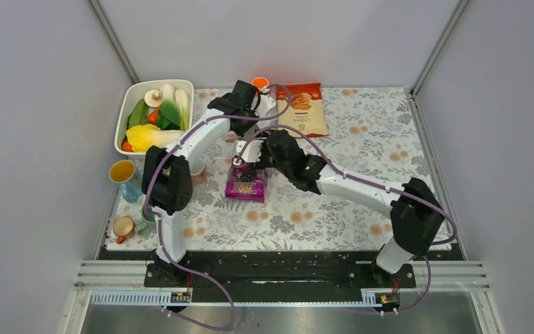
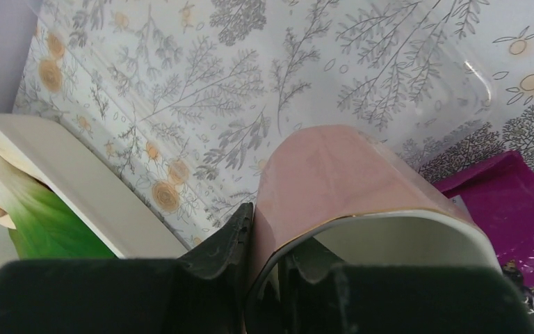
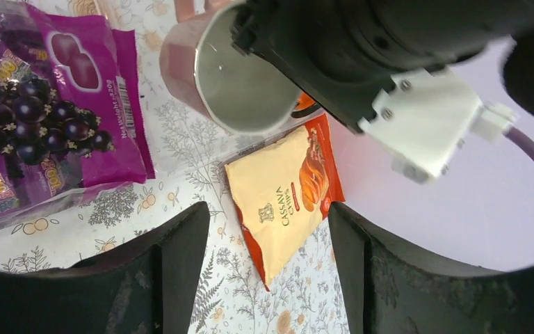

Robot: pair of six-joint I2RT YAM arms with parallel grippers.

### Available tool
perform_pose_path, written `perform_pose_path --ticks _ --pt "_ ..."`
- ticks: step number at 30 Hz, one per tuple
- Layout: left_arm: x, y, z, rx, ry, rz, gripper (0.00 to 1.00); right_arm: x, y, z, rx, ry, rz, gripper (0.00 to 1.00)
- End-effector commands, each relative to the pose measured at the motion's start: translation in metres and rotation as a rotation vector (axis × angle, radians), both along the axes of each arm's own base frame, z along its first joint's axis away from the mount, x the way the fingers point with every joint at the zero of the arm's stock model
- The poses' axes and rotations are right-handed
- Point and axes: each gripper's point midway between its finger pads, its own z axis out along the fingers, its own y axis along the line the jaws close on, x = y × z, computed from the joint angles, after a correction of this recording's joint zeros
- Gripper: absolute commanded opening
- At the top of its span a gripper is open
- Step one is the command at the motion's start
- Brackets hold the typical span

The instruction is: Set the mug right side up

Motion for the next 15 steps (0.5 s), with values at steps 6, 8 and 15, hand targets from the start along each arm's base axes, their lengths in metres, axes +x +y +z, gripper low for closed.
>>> perform_pose_path --ticks 6,8,15 --pt "0.0 0.013 0.103 -0.326 -0.039 0.067 0.0 -0.031 -0.015 0.048 0.247 -0.003 0.023 0.74" --pt "-0.03 0.02 0.107 -0.357 0.025 0.036 0.0 -0.04 -0.022 0.049 0.297 0.027 0.01 0.75" --pt "-0.155 0.068 0.077 -0.271 0.249 -0.018 0.0 -0.051 -0.047 0.039 0.404 0.098 -0.074 0.77"
